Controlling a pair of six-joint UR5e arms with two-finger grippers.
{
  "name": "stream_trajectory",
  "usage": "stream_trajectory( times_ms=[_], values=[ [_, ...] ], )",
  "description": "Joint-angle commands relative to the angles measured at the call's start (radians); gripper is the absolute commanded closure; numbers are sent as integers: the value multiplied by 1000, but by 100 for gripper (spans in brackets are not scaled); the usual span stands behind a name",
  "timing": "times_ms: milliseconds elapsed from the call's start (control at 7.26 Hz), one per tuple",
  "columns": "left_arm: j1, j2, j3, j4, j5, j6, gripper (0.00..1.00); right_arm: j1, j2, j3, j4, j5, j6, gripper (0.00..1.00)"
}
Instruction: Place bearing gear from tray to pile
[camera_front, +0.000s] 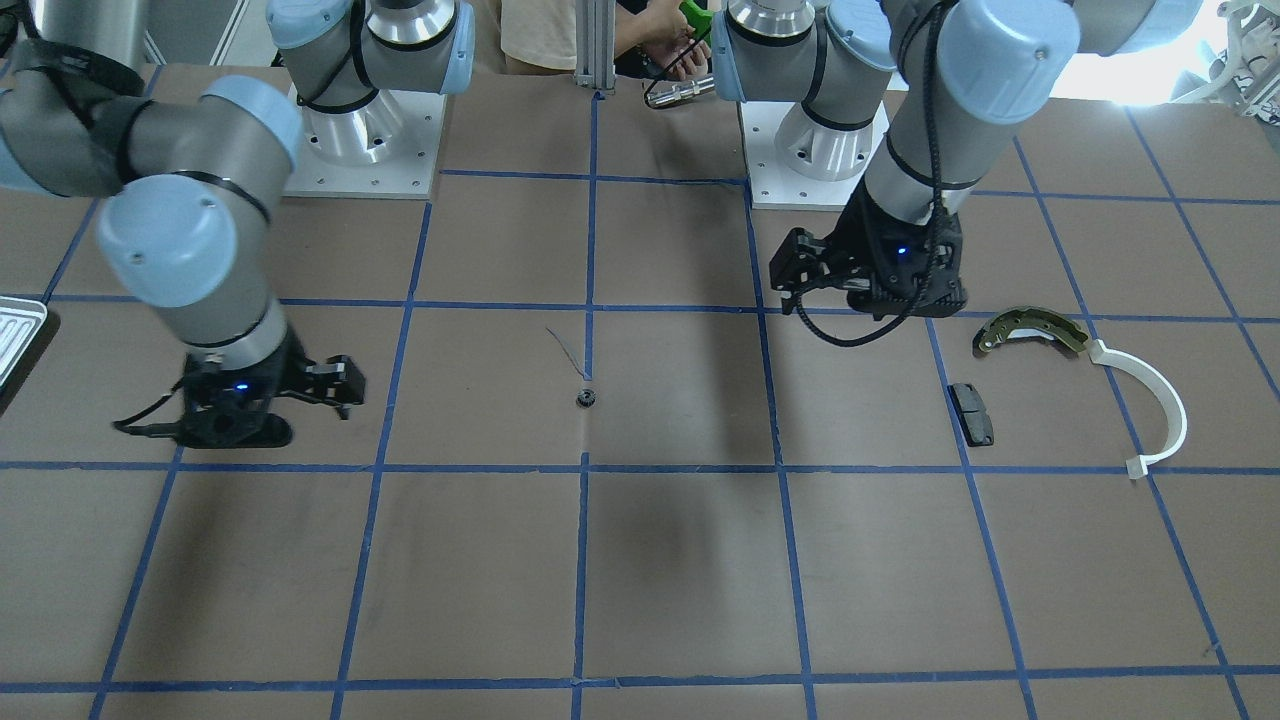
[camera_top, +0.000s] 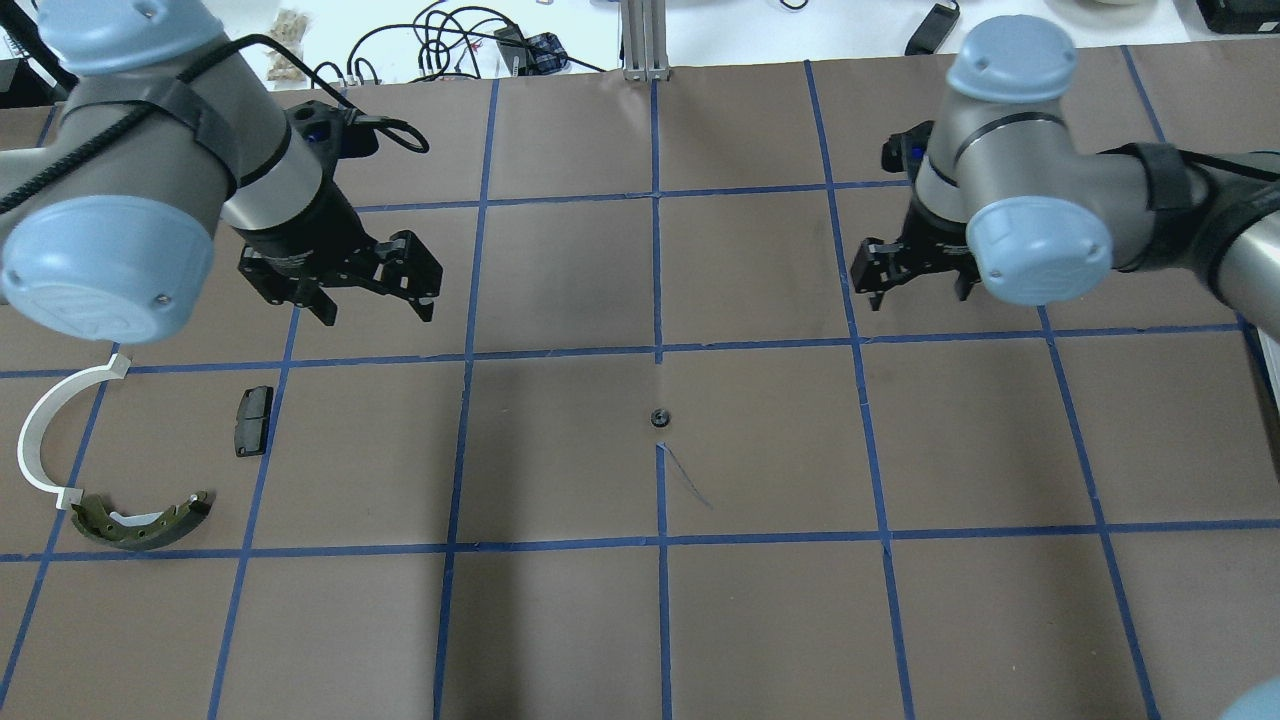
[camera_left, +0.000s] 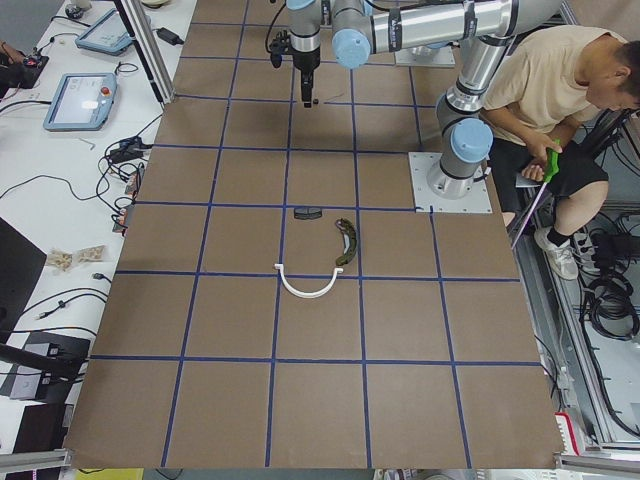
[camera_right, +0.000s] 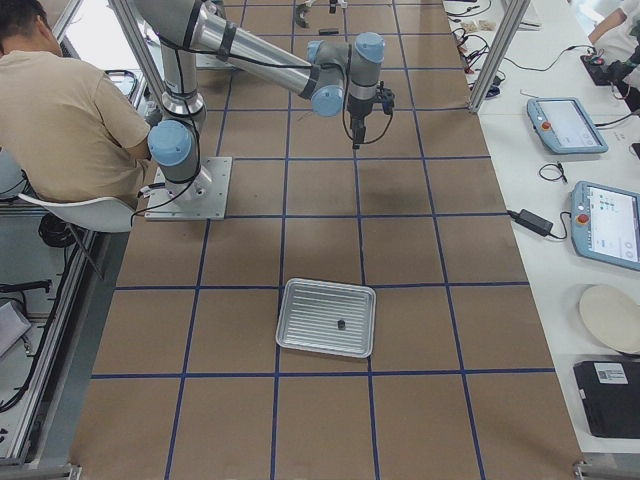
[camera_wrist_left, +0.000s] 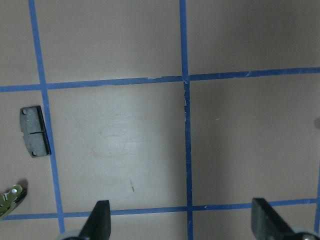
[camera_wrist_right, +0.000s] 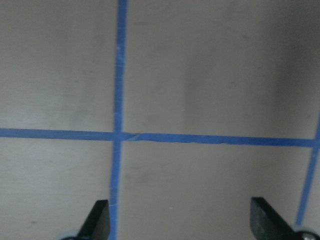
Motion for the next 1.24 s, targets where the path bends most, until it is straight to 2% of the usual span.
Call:
stream_trajectory(
  times_ms=[0, 275, 413, 551, 689, 826, 1102],
  values=[
    [-147, -108, -14, 142, -23, -88, 0, -256, -1, -11, -47, -29, -350, 0],
    [-271, -231, -72, 338, -23, -148, 0, -514, 64, -16, -81, -49, -549, 0],
    [-313, -274, -80, 374, -22, -152, 0, -606, 95, -23, -142, -38, -662, 0],
    [-345, -318, -80, 402, -22, -153, 0, -701, 141, -26, -158, 12, -683, 0],
    [-362, -352, -80, 429, -22, -155, 0, -775, 211, -52, -229, 28, -701, 0],
    [-370, -391, -80, 480, -22, -159, 0, -788, 288, -93, -300, 31, -747, 0],
    [-413, -431, -80, 549, -17, -175, 0, -808, 341, -166, -302, 37, -862, 0]
  ],
)
